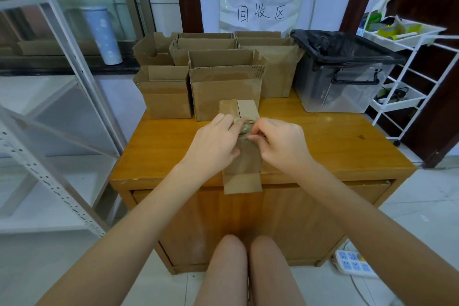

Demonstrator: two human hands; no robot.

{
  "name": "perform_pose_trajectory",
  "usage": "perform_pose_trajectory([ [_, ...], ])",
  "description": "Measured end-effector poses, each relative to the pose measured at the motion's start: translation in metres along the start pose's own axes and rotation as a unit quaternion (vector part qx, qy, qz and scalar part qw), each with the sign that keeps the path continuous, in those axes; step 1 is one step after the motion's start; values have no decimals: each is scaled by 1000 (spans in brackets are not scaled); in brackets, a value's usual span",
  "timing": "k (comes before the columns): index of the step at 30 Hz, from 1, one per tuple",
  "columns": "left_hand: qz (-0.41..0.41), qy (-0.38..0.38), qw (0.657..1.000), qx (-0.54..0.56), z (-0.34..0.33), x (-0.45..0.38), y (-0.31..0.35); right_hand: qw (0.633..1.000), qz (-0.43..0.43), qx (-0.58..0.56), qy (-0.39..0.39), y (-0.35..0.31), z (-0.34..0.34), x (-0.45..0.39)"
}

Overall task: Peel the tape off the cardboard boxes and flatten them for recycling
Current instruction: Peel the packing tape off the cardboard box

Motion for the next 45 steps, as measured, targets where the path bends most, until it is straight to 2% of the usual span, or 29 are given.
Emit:
perform_pose_trajectory([
  [3,-15,-15,1000,8,5,-9,1,1000,21,4,-18,1,1,0],
  [9,-47,-109,992,53,14,-18,-12,999,39,10,-32,-2,4,-2],
  [14,-36,-88,987,131,11,-9,-23,1000,7,0,-18,-2,3,-4],
  [20,-42,-74,995,49,-1,0,-18,1000,-6,-7,-29,-2,5,-4],
  [35,-114,-151,978,84,9,-18,-38,995,43,12,-86,-2,13,-10],
  [41,-121,-179,960,178,15,-24,-47,994,8,1,-112,-4,16,-11],
  [45,-118,-205,951,200,17,-31,-50,974,-110,-37,-192,-2,23,-11],
])
Point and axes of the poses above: each hand's wrist, its own x-axis away from the middle knuckle, its own z-axis out of the back of the hand, y = z × x, the point moved 1 cm from there along -x, towards the middle knuckle, and after that the axes turned 9 degrees about -x, right-handed, at the moved point
